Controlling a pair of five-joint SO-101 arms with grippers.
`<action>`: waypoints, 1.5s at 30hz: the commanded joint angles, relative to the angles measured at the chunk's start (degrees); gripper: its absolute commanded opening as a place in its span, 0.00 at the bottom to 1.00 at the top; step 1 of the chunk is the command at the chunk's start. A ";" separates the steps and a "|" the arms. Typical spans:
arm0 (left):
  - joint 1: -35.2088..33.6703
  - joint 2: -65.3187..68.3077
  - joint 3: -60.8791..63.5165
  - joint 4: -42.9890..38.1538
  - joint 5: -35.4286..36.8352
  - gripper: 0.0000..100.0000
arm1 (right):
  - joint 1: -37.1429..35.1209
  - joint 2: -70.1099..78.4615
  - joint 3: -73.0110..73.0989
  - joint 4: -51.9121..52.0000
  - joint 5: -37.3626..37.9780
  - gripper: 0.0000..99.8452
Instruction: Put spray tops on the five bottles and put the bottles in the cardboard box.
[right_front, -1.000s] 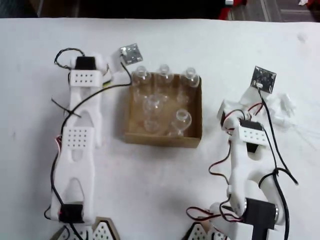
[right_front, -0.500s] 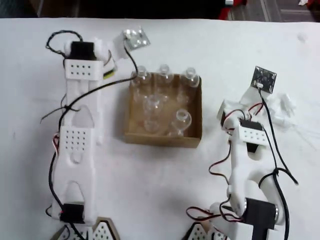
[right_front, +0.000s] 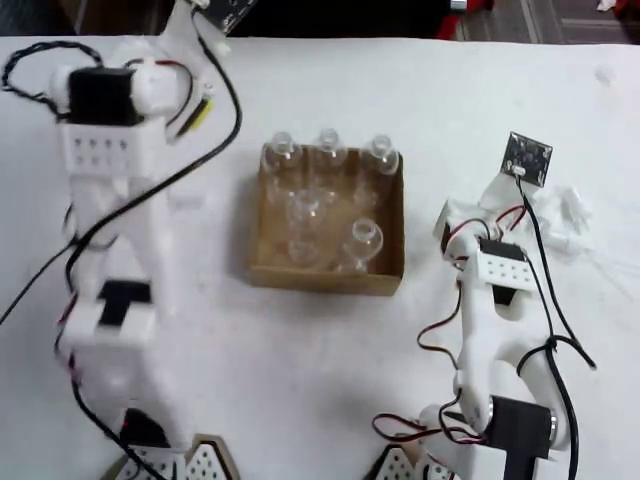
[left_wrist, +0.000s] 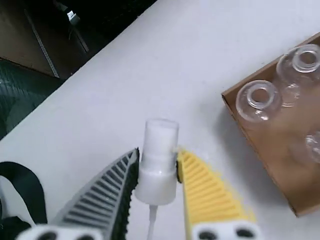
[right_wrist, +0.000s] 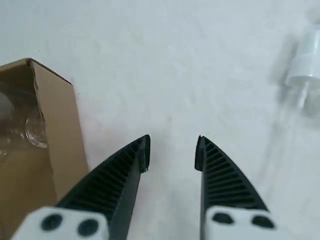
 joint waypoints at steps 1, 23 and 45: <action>2.59 -23.25 16.44 -1.58 9.05 0.04 | -0.22 -0.31 -0.18 -1.10 0.70 0.13; 12.97 -70.11 83.52 -59.52 28.22 0.12 | -0.13 -0.31 0.35 -2.24 0.70 0.13; 15.34 -57.10 107.08 -116.22 34.99 0.02 | -0.04 -0.31 0.35 -2.33 0.70 0.13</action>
